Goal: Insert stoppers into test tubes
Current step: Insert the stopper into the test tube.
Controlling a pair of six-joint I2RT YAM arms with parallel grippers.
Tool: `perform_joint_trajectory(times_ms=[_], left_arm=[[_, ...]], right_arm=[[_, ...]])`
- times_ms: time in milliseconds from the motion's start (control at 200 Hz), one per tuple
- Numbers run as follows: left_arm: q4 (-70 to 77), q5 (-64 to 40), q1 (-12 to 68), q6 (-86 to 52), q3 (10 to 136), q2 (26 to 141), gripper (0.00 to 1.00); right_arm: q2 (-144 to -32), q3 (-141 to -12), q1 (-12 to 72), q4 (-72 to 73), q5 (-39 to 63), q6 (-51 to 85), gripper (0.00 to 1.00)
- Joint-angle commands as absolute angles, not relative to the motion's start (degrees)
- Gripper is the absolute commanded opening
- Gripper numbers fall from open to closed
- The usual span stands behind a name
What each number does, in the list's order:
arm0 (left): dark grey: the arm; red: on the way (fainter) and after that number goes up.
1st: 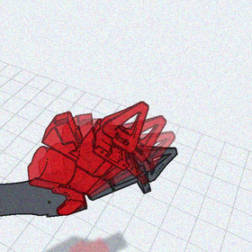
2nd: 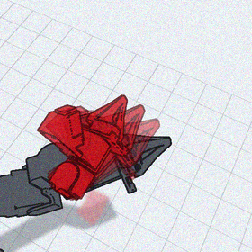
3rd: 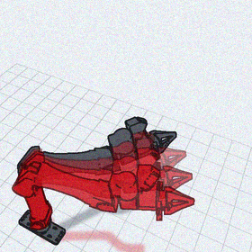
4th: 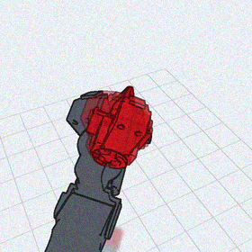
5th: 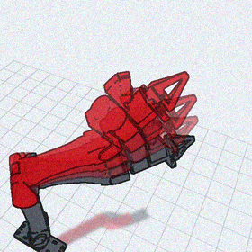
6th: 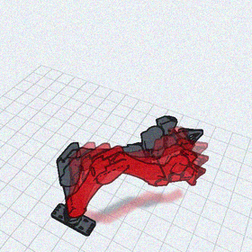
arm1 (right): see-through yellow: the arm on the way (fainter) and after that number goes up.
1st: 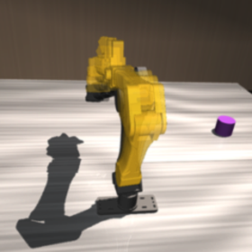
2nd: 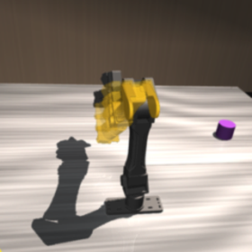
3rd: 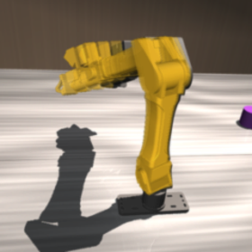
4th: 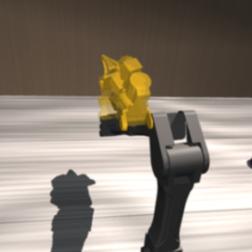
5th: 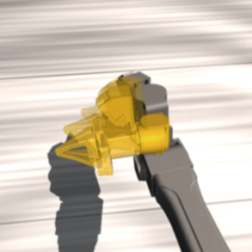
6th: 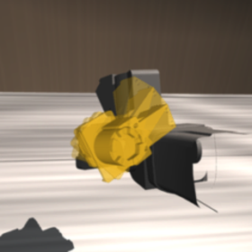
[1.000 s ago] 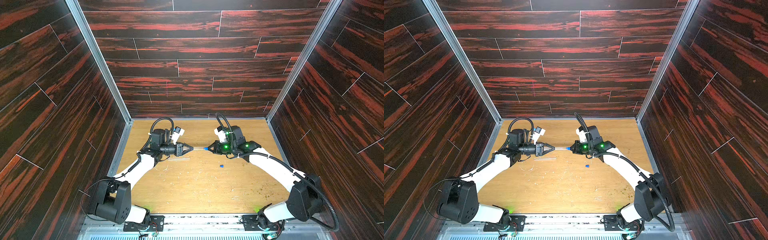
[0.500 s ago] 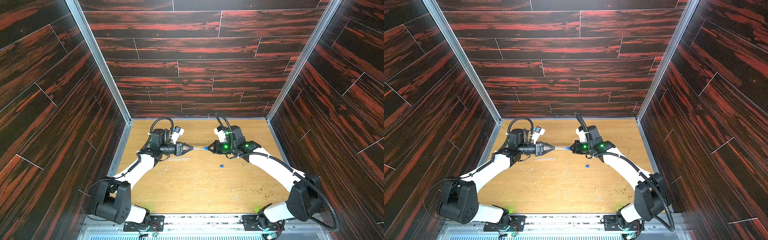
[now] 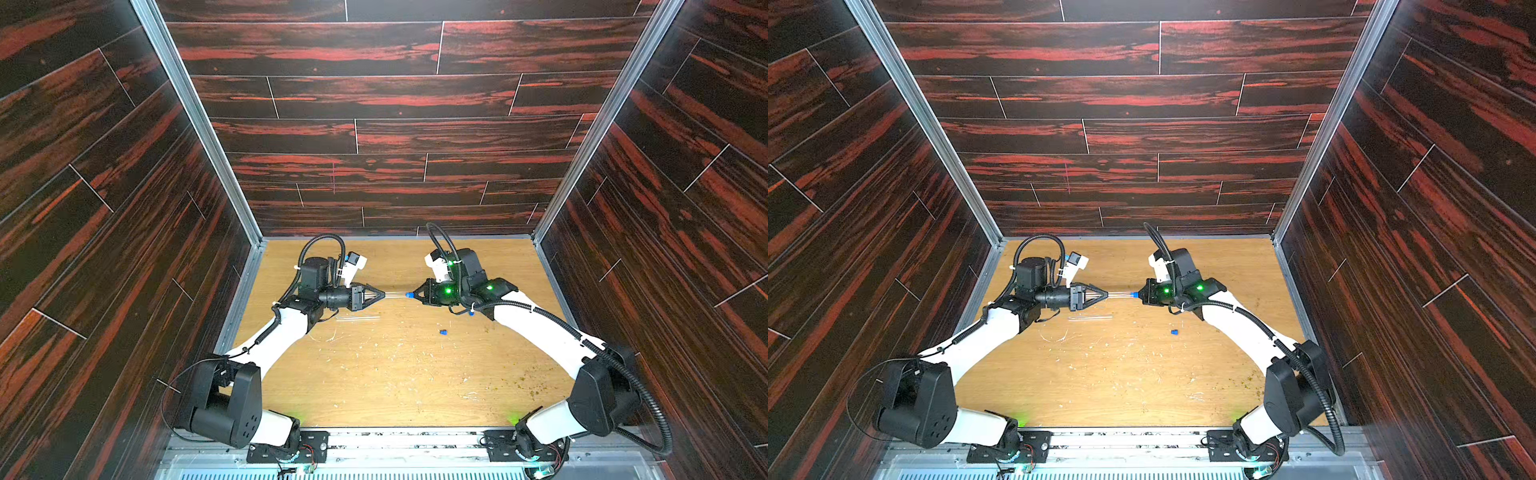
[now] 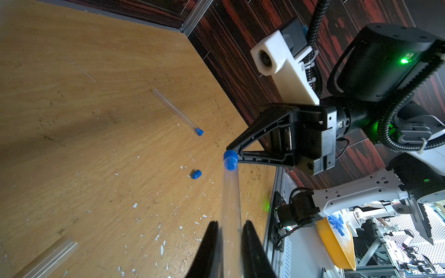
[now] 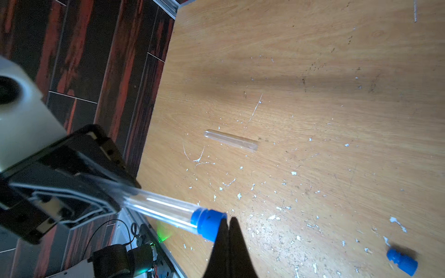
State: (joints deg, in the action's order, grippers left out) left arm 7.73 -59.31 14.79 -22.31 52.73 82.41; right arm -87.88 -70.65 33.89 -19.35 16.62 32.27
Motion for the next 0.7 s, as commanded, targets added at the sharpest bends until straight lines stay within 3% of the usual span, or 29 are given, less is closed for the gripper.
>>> perform_joint_trajectory(times_ms=[0, 697], left_arm=[[9.14, -61.01, 17.5, -22.06, 53.61, 82.23, 0.0], [11.24, -62.22, 17.84, -23.97, 53.17, 82.21, 0.0]], right_arm=[[-89.01, -74.35, 39.46, -11.63, 28.3, 31.9, 0.0], [-88.5, -74.62, 40.34, -3.86, 36.24, 33.17, 0.0]])
